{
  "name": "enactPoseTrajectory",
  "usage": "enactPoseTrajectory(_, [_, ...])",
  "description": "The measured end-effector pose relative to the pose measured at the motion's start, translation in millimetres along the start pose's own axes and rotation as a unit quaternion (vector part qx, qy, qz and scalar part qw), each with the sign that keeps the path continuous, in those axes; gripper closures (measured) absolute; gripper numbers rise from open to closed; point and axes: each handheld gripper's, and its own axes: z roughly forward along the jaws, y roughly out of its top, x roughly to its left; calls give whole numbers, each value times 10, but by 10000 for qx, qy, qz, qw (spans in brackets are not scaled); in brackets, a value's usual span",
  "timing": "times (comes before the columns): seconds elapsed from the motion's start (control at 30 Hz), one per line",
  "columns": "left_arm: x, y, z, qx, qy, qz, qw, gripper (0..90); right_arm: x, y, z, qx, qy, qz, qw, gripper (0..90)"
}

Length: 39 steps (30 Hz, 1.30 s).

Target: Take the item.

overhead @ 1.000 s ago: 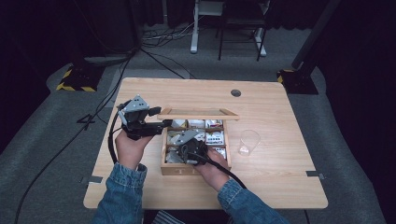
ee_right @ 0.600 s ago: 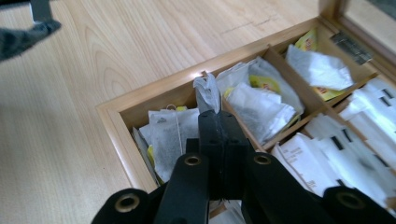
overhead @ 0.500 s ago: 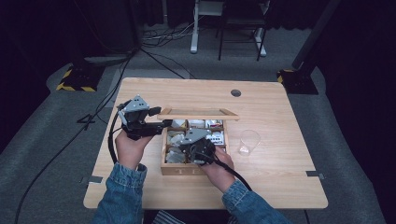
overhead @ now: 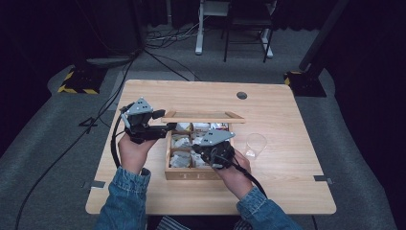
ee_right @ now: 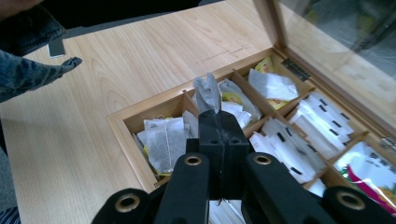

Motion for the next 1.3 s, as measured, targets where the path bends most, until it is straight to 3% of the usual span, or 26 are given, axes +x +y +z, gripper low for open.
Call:
enactPoseTrajectory(0.5, [0,-1,0,-4,-1,-9,10000,355,-209,-118,-347,-166,-330,267,9990,900])
enactPoseTrajectory(1.3, [-4,-3,1,-9,0,-43,10000,355,-537,-369,-781,-325,-867,709,9932,900])
